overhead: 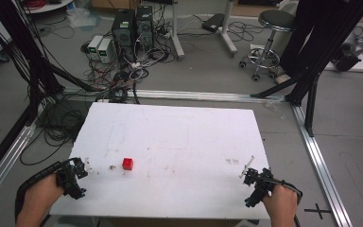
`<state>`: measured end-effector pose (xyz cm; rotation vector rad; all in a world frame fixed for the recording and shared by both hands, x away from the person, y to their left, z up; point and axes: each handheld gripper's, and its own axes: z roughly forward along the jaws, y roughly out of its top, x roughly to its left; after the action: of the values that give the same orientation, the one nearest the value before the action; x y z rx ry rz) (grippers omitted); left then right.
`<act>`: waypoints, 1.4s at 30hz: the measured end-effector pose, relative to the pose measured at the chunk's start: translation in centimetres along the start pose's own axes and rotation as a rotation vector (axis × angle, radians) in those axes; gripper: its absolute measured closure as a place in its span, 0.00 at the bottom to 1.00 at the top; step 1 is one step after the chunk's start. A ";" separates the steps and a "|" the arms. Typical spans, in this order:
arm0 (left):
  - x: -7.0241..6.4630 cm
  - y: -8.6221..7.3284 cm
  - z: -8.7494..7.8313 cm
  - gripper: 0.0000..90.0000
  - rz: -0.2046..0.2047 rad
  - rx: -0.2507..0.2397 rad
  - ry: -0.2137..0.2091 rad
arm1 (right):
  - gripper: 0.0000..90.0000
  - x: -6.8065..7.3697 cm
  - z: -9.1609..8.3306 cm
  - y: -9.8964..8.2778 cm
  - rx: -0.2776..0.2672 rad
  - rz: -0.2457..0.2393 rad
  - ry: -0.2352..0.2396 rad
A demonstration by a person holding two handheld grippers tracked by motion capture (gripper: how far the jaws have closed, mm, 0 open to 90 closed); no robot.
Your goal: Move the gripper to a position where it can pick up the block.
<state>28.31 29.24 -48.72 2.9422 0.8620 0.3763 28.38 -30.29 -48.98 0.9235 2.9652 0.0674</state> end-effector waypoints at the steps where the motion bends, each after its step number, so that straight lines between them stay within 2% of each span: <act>1: 0.0 0.0 0.0 0.24 -0.004 -0.003 -0.002 | 0.09 0.0 -0.1 0.0 0.001 0.004 0.000; 16: 0.0 -0.2 -0.6 0.24 0.016 -0.015 0.014 | 0.09 0.1 -0.3 0.2 -0.010 0.000 0.002; 23: -0.2 -0.3 -0.8 0.24 0.027 -0.028 0.008 | 0.09 0.1 -0.2 0.2 -0.015 -0.004 0.004; 29: 0.3 -0.3 -1.3 0.24 0.043 -0.035 -0.001 | 0.09 0.2 -0.3 0.3 -0.012 0.003 0.009; 32: 0.5 0.2 -1.5 0.24 0.096 -0.061 -0.025 | 0.09 0.2 -0.4 0.4 -0.017 -0.006 0.008; 33: 0.5 0.2 -1.5 0.24 0.096 -0.061 -0.025 | 0.09 0.2 -0.4 0.4 -0.019 -0.007 0.009; 34: 0.4 0.6 -1.6 0.24 0.141 -0.068 -0.042 | 0.09 0.2 -0.4 0.5 -0.020 -0.007 0.010; 36: 0.3 1.1 -1.6 0.24 0.180 -0.075 -0.038 | 0.09 0.2 -0.4 0.4 -0.021 -0.004 0.009; 37: 0.3 1.1 -1.6 0.24 0.180 -0.075 -0.038 | 0.09 0.3 -0.4 0.4 -0.019 -0.002 0.012; 39: 0.5 1.8 -1.7 0.24 0.218 -0.077 -0.044 | 0.09 0.2 -0.3 0.4 -0.018 -0.011 0.012; 42: 1.1 2.9 -2.1 0.24 0.250 -0.082 -0.048 | 0.09 0.2 -0.3 0.4 -0.018 -0.007 0.015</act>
<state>30.27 27.36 -46.11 2.9738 0.4612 0.3409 28.42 -29.83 -48.69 0.9151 2.9761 0.1012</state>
